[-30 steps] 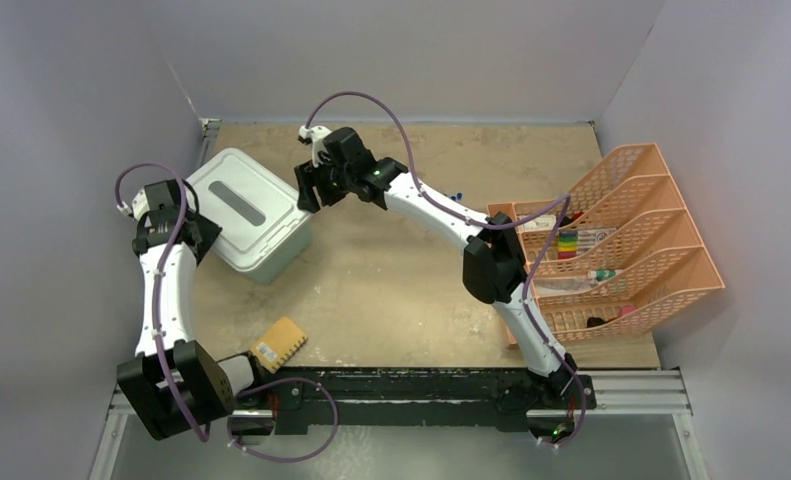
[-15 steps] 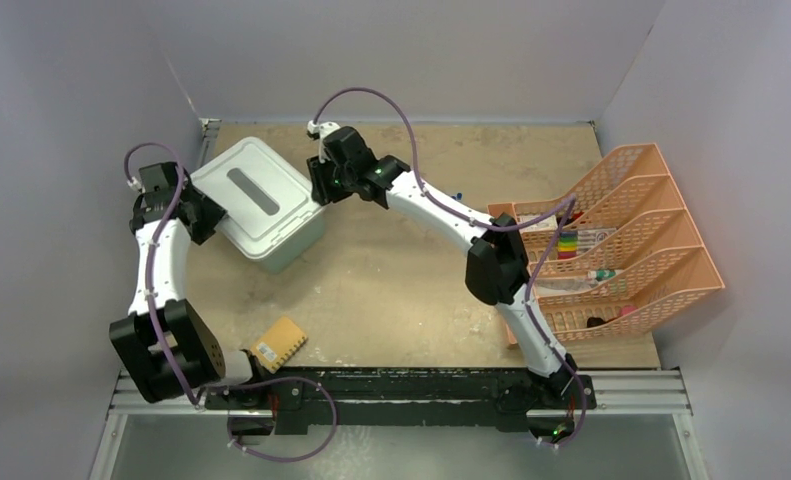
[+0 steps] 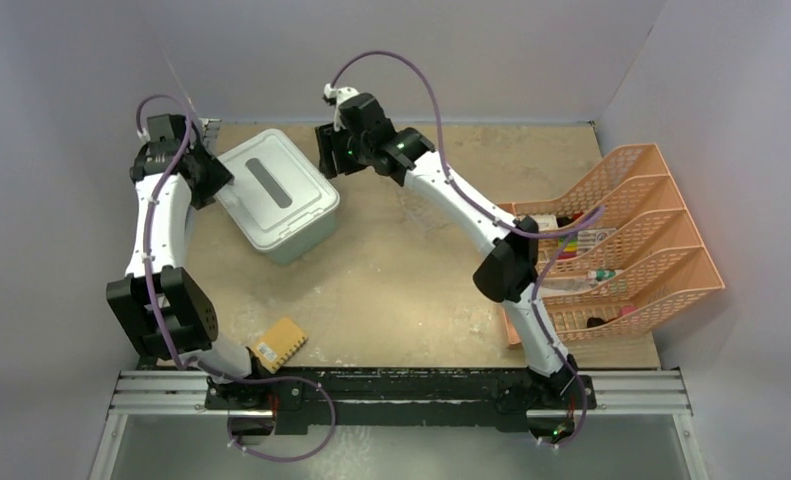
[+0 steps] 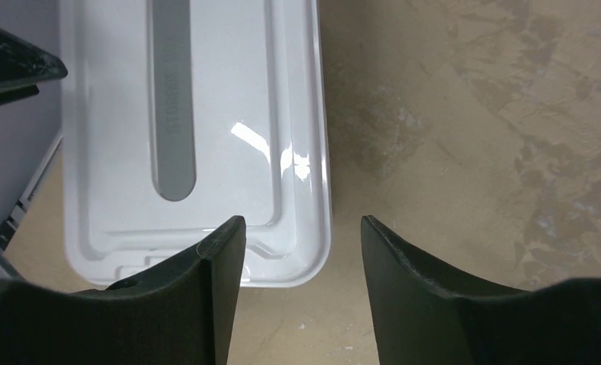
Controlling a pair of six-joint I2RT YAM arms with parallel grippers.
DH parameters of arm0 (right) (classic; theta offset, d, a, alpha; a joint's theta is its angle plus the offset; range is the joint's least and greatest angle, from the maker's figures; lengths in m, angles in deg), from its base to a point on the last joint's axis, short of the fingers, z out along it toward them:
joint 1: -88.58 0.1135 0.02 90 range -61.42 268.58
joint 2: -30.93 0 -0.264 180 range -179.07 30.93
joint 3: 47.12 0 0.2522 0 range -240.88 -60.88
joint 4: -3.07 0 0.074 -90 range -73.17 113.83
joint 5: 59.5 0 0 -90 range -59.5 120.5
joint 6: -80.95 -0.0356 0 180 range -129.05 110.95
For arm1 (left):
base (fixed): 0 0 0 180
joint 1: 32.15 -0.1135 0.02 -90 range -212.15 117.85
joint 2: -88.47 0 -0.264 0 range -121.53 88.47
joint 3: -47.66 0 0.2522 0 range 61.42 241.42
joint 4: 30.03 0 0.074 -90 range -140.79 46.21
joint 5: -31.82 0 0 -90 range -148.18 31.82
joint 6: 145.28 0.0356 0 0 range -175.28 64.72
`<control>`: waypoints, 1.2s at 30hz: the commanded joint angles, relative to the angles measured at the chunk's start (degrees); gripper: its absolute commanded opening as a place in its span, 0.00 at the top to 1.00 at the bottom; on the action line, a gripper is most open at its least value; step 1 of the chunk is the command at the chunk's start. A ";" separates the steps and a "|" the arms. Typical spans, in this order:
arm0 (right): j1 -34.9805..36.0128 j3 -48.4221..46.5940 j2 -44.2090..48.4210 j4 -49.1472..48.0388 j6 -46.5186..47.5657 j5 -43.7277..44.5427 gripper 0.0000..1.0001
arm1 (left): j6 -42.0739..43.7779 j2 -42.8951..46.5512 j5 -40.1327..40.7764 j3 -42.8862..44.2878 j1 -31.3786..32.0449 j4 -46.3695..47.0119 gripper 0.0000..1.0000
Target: Organize the chemistry lab equipment
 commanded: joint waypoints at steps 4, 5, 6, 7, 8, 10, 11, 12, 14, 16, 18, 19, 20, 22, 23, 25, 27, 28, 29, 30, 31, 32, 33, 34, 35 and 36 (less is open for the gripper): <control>-1.92 9.65 15.09 -1.86 2.44 4.46 0.40 | 3.87 3.77 5.01 9.07 3.40 -3.88 0.48; -2.54 11.13 16.09 -1.34 2.93 5.79 0.42 | 4.36 4.61 3.27 9.34 4.33 -3.12 0.48; -3.48 12.32 16.87 -0.39 3.17 6.84 0.45 | 4.75 5.43 1.79 9.47 5.41 -1.99 0.47; -4.54 13.40 17.92 0.55 3.27 7.62 0.49 | 4.91 6.20 -1.07 9.37 6.25 -0.85 0.47; -5.64 14.89 18.55 1.33 3.38 7.97 0.53 | 4.78 6.98 -3.95 9.05 6.91 0.37 0.47; -8.07 19.00 20.30 2.18 3.41 8.53 0.60 | 3.34 8.20 -9.79 8.11 7.89 3.12 0.47; -9.48 21.54 21.31 2.19 3.35 8.46 0.62 | 2.48 8.91 -12.25 7.18 8.51 4.94 0.47; -10.64 24.24 22.35 2.04 3.35 8.62 0.63 | 1.80 9.64 -14.70 6.11 8.99 6.83 0.47; -12.78 29.65 24.19 1.08 3.75 9.14 0.64 | 0.60 11.16 -17.59 3.67 10.07 10.61 0.47; -14.52 33.63 25.19 -0.27 4.86 9.56 0.66 | -0.83 12.64 -18.19 1.11 11.25 13.94 0.47; -15.75 35.90 24.87 -1.68 6.75 9.51 0.72 | -2.16 13.40 -18.66 -0.87 12.20 16.67 0.47; -16.22 36.23 24.16 -1.94 7.69 9.74 0.74 | -2.97 13.48 -18.79 -1.58 12.68 17.47 0.47; -16.57 36.08 23.22 -1.97 8.70 9.45 0.77 | -3.69 13.45 -18.99 -2.16 13.16 18.21 0.47; -17.15 35.42 20.87 -1.61 9.98 9.95 0.81 | -4.44 13.00 -18.88 -2.79 14.38 18.57 0.47; -17.51 35.15 19.73 -1.50 10.19 10.09 0.82 | -4.60 12.78 -18.67 -2.93 14.97 18.57 0.47; -18.03 33.92 17.45 -0.75 10.73 9.86 0.83 | -4.85 12.40 -18.18 -2.98 15.47 18.52 0.47; -18.19 32.76 16.08 -0.71 11.61 9.77 0.83 | -4.79 12.19 -17.66 -3.07 17.72 18.43 0.47; -18.36 32.06 15.24 -0.46 11.90 9.42 0.82 | -4.68 12.11 -17.48 -3.14 18.09 18.30 0.47; -18.60 31.07 14.10 0.01 12.01 9.11 0.82 | -4.62 12.04 -17.16 -3.22 18.46 18.18 0.47; -18.75 29.97 13.03 0.60 12.18 8.86 0.83 | -4.61 11.94 -16.98 -3.33 18.73 18.07 0.47; -18.82 28.87 11.83 1.18 12.33 8.86 0.83 | -4.61 11.80 -16.88 -3.50 19.01 18.07 0.47; -18.96 27.80 10.70 1.69 12.45 9.20 0.83 | -4.61 11.74 -16.79 -3.55 19.26 18.07 0.47; -19.06 26.87 9.81 2.27 12.66 9.55 0.84 | -4.69 11.59 -16.72 -3.69 19.56 18.07 0.47; -19.17 26.14 9.02 2.59 12.69 9.82 0.84 | -4.65 11.50 -16.62 -3.73 19.79 18.03 0.47; -19.20 25.47 8.44 2.78 12.75 10.20 0.84 | -4.65 11.35 -16.62 -3.75 19.99 18.07 0.47; -19.39 25.01 7.85 3.07 12.82 10.52 0.84 | -4.63 11.19 -16.54 -3.75 20.23 18.14 0.47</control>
